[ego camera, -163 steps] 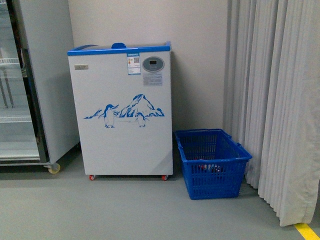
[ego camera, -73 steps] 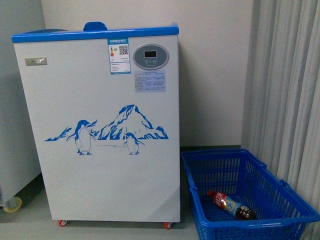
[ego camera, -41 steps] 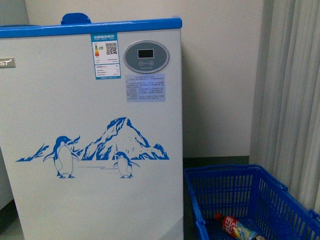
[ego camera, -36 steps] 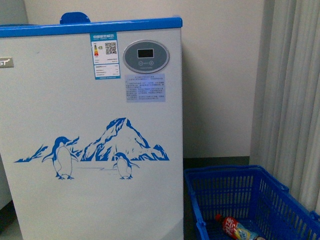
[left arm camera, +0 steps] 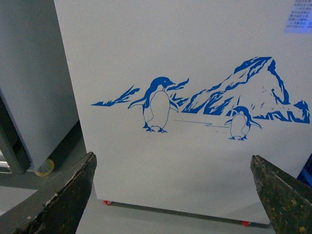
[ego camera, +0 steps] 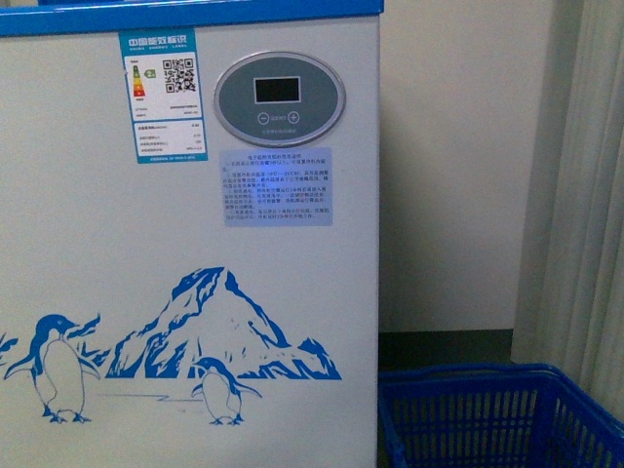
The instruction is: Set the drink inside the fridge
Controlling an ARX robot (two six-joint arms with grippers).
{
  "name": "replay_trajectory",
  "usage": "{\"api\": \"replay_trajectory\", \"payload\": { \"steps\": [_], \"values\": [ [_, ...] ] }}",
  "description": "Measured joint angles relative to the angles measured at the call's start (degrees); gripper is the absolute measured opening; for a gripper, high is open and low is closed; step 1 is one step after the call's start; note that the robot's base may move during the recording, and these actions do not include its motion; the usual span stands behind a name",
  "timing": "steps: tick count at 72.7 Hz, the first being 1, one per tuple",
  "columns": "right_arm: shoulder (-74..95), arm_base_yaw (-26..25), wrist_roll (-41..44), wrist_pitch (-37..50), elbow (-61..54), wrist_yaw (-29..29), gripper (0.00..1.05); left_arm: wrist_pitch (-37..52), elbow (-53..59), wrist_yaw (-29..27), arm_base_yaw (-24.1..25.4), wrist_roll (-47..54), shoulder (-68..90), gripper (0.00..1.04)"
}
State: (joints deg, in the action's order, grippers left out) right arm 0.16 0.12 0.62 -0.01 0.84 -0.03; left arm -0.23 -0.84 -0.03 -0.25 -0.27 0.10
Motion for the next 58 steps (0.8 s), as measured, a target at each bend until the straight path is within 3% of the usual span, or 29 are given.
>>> {"api": "replay_trajectory", "payload": {
  "steps": [58],
  "values": [
    [0.00, -0.02, 0.00, 0.00, 0.00, 0.02, 0.97, 0.00, 0.00, 0.02, 0.00, 0.00, 0.04, 0.97]
  ]
}}
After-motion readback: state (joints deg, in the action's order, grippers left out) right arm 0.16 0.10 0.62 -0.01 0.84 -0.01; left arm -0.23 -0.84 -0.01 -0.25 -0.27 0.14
